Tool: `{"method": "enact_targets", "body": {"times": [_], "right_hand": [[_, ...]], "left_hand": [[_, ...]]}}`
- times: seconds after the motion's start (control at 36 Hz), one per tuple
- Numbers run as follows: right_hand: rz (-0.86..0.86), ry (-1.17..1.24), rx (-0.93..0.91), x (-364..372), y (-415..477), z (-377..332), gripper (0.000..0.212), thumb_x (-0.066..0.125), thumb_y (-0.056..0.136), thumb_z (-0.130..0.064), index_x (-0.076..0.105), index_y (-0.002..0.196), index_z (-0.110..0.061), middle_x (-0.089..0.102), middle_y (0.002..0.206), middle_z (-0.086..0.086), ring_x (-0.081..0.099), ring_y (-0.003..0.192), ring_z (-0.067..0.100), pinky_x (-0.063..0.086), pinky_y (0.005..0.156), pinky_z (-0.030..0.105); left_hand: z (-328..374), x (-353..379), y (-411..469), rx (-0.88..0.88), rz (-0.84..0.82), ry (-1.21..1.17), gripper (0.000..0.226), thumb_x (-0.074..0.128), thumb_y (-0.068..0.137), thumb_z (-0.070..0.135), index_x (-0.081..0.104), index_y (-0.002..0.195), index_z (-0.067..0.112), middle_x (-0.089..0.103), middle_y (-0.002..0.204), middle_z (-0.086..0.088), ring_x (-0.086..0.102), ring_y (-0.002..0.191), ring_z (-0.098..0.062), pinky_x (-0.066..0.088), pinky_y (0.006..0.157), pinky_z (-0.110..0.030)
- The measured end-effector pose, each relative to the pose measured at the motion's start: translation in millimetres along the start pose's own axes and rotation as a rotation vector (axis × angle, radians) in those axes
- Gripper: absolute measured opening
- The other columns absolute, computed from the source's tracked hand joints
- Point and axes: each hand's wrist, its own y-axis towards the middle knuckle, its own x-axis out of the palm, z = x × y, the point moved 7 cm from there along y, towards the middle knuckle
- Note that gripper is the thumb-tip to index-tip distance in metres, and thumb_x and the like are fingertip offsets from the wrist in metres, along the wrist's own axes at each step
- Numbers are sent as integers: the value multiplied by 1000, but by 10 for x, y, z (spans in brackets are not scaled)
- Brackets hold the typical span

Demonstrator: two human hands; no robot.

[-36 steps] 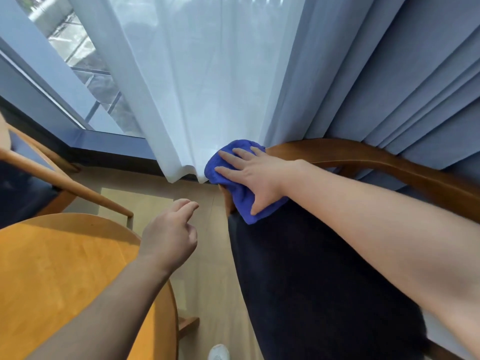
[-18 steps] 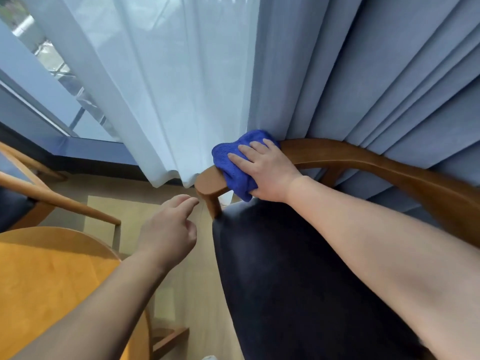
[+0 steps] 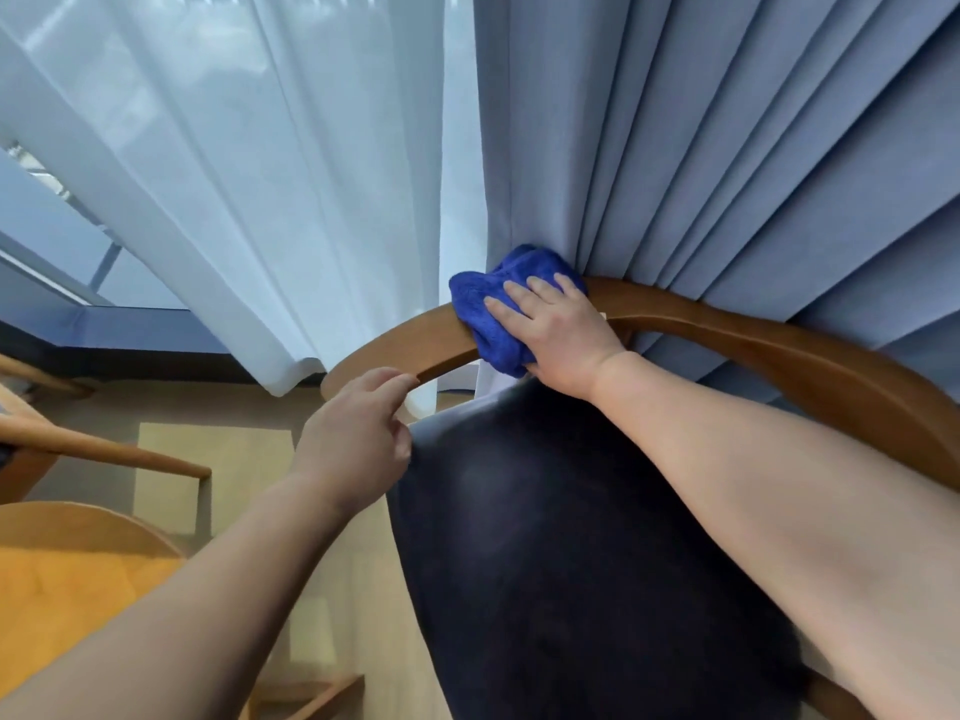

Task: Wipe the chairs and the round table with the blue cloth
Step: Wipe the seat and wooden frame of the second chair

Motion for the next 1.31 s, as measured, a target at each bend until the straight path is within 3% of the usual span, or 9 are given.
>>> {"method": "enact_targets", "body": {"times": [0.19, 0.56, 0.78, 0.89, 1.03, 1.31], "right_hand": [[48, 78, -16, -14, -318, 310, 71, 72, 78, -11, 44, 143, -14, 41, 147, 19, 39, 134, 42, 19, 113, 54], [-14, 42, 72, 100, -711, 827, 70, 64, 86, -18, 32, 149, -21, 30, 154, 14, 29, 140, 37, 12, 116, 48], [-67, -17, 159, 174, -1003, 1168, 74, 61, 87, -24, 24, 152, -23, 24, 157, 12, 26, 141, 33, 10, 116, 45], [-82, -21, 192, 181, -1117, 1277, 76, 63, 86, -26, 25, 151, -24, 26, 156, 11, 28, 140, 32, 13, 116, 45], [-85, -57, 215, 172, -1220, 1333, 75, 64, 84, -26, 28, 150, -23, 31, 154, 12, 33, 136, 33, 17, 114, 47], [-148, -125, 242, 115, -1473, 1448, 84, 70, 79, -34, 26, 150, -26, 35, 151, 8, 35, 133, 30, 18, 114, 45]], "left_hand": [[189, 121, 28, 51, -35, 4, 45, 55, 81, 15, 57, 125, 23, 53, 131, 8, 50, 115, -16, 46, 89, -31], [647, 352, 125, 150, -56, 10, 42, 53, 82, 15, 58, 122, 24, 56, 127, 6, 57, 108, -20, 47, 81, -30], [873, 490, 176, 183, -97, -6, 40, 53, 85, 16, 56, 124, 27, 55, 128, 8, 57, 108, -17, 38, 76, -20], [1023, 518, 186, 215, -96, -7, 40, 52, 83, 15, 57, 121, 26, 55, 128, 6, 54, 109, -19, 39, 78, -27], [1165, 609, 206, 229, -160, -56, 38, 51, 87, 20, 54, 123, 32, 52, 130, 11, 52, 104, -10, 34, 73, -19], [1384, 671, 183, 246, -173, 11, 48, 48, 86, 19, 48, 133, 29, 47, 136, 7, 58, 103, -17, 38, 70, -23]]}}
